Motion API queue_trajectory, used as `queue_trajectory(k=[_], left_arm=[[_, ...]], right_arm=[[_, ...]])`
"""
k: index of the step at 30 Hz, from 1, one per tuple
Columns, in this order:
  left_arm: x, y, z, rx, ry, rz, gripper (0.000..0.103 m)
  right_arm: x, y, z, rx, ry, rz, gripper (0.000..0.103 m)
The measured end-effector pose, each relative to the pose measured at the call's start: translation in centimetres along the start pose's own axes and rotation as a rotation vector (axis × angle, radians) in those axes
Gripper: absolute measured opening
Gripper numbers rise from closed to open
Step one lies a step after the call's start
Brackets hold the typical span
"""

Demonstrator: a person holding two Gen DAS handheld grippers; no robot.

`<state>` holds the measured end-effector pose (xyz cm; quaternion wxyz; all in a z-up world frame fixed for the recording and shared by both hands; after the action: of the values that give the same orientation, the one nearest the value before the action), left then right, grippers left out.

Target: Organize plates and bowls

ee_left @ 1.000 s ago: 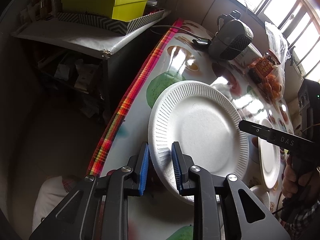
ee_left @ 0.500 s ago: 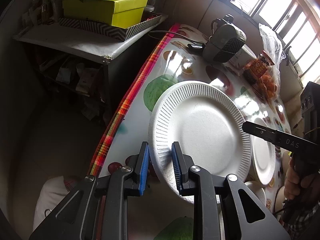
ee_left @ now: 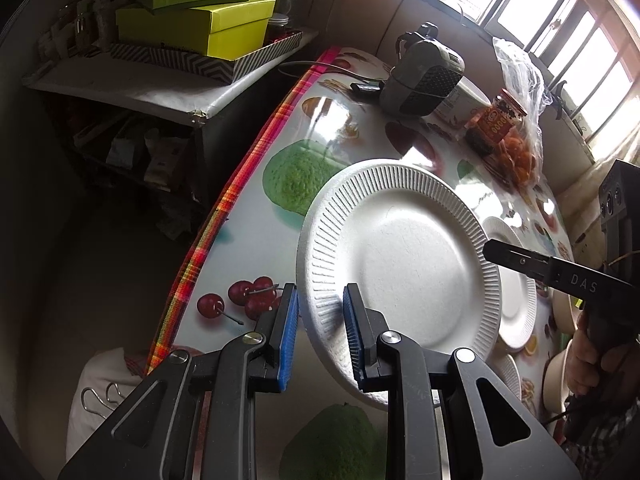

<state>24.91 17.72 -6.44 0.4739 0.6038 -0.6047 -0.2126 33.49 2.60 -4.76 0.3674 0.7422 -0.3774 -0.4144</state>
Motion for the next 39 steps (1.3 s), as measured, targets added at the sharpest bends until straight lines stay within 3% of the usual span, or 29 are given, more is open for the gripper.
queue_trajectory(k=[24,39], left_arm=[[5.0,0.7,4.4,-0.038,-0.078,0.064,0.024],[7.0,-0.3,8.0,-0.101,-0.129,0.083,0.024]], right_arm=[[3.6,5.2,6.7,0.02,-0.066,0.016,0.017],[5.9,6.8,11.2,0.019,-0.118,0.032,0.018]])
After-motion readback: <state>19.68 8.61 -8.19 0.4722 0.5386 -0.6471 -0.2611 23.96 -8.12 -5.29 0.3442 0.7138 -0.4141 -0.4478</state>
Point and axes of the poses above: each gripper's, at about its wrist camera, not at the fingertips, and y roughly against the way its jaws point, x to its right, z to its underside, the point moved 9 cm from there along -y, roughly the way its jaws point, and after that the axes turned 2 degrees about z, right-handed, at the moved point
